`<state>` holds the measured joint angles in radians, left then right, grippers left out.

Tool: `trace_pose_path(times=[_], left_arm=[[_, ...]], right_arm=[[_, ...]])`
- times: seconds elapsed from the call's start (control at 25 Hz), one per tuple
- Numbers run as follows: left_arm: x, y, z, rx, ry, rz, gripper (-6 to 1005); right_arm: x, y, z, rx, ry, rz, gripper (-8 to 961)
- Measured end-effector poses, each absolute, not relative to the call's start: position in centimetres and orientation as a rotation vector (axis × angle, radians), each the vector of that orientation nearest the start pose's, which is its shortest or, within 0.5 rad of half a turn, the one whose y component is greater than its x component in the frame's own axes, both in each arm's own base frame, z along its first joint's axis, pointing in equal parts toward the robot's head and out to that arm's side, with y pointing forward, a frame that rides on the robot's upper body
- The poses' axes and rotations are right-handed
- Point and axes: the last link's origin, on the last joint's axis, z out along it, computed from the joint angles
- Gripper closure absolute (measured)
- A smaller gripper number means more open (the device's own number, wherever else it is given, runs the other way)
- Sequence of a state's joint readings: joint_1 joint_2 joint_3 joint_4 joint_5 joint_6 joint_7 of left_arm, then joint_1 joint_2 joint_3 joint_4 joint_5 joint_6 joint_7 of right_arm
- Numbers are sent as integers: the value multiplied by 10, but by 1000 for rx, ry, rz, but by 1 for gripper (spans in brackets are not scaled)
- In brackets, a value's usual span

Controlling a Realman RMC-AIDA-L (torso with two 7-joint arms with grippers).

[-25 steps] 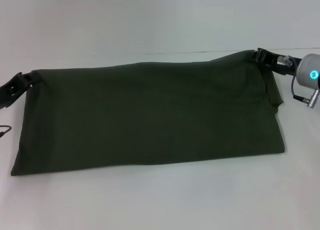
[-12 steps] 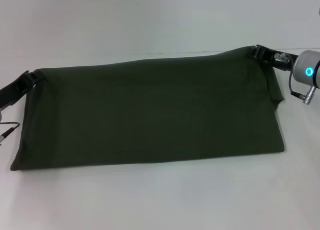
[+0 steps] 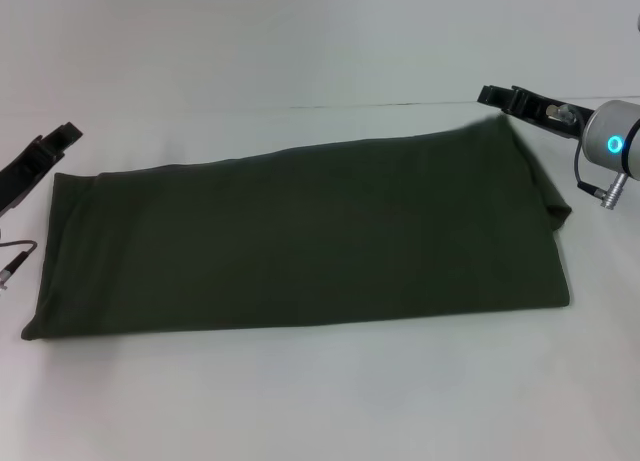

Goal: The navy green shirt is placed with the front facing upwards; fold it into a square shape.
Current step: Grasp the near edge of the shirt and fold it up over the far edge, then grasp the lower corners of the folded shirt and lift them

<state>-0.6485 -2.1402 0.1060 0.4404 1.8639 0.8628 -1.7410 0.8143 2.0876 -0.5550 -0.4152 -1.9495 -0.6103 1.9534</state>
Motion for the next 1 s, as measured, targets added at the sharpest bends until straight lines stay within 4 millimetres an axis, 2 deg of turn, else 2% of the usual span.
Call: trace_pose_path(times=[0.32, 0.48, 0.64, 0.72, 0.88, 1.0], left_arm=[[-334, 392, 16, -1510, -1508, -990, 460], [-330, 383, 17, -1588, -1490, -1023, 296], [-325, 367, 28, -1699, -1477, -1106, 289], [-322, 361, 33, -1773, -1505, -1106, 287], [-328, 346, 46, -1885, -1656, -938, 288], [-341, 335, 61, -1895, -1761, -737, 288]], right_arm=[[274, 461, 10, -1679, 1411, 709, 279], [278, 456, 16, -1685, 1430, 762, 177], [276, 442, 25, -1818, 1428, 837, 74], [275, 433, 28, -1901, 1430, 865, 72], [282, 410, 37, -2022, 1503, 883, 69], [298, 395, 43, -2049, 1619, 795, 70]])
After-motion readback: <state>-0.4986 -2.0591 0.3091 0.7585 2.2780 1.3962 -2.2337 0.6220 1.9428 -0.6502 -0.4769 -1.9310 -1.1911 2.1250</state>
